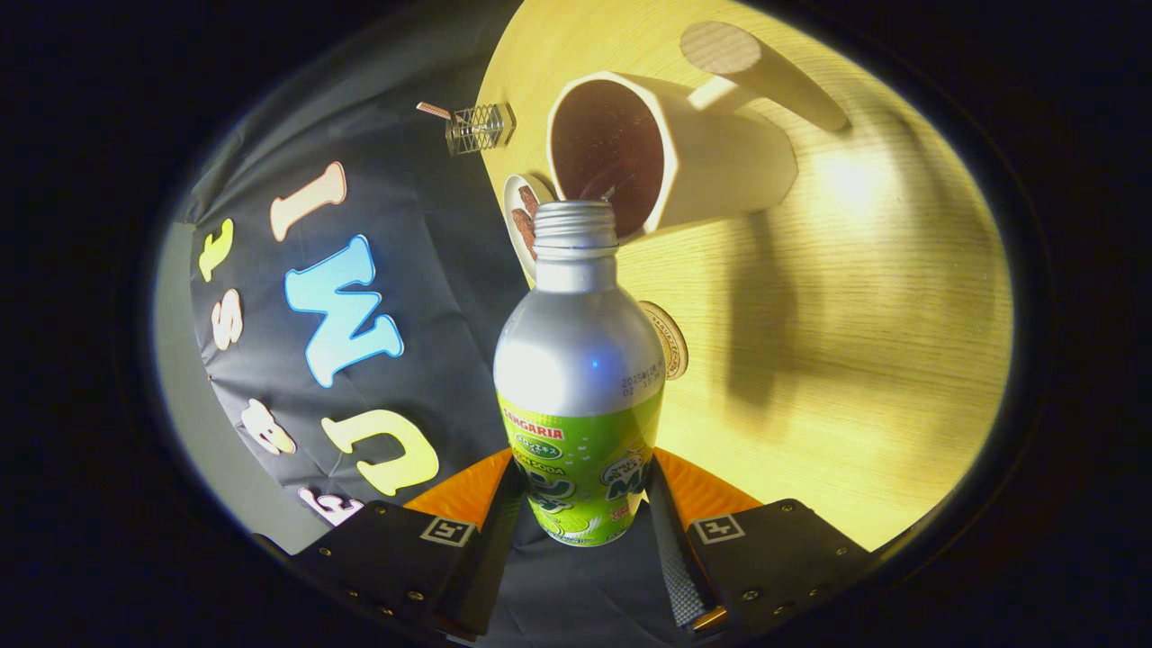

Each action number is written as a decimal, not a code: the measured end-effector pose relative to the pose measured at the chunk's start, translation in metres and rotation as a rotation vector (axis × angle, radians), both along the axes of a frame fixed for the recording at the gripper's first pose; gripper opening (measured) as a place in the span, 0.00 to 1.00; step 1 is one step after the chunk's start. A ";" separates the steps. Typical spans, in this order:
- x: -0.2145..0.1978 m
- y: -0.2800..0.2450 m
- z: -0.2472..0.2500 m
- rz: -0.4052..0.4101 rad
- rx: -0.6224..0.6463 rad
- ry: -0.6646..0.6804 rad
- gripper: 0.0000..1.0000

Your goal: Take the bottle from table, then pour the juice into the cup, finally place the bottle on the coaster

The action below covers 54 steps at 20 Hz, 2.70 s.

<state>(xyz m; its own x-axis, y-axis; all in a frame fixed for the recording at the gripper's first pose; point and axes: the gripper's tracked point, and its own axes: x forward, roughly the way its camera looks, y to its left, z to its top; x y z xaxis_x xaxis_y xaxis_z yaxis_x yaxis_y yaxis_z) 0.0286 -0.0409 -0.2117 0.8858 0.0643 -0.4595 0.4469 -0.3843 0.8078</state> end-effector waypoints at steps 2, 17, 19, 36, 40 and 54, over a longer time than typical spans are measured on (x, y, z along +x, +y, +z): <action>-0.001 0.000 0.002 -0.009 0.012 -0.002 0.73; 0.000 -0.004 0.014 -0.048 0.098 -0.009 0.73; 0.000 -0.006 0.016 -0.058 0.109 -0.015 0.73; -0.001 -0.010 0.027 -0.057 0.219 -0.034 0.73; -0.004 -0.009 0.025 -0.037 0.226 -0.024 0.73; -0.014 -0.005 0.027 0.002 0.268 -0.013 0.73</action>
<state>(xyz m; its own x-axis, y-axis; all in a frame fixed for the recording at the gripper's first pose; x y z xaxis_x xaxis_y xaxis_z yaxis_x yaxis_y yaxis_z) 0.0148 -0.0463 -0.1844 0.8913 0.1835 -0.4147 0.4381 -0.5844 0.6830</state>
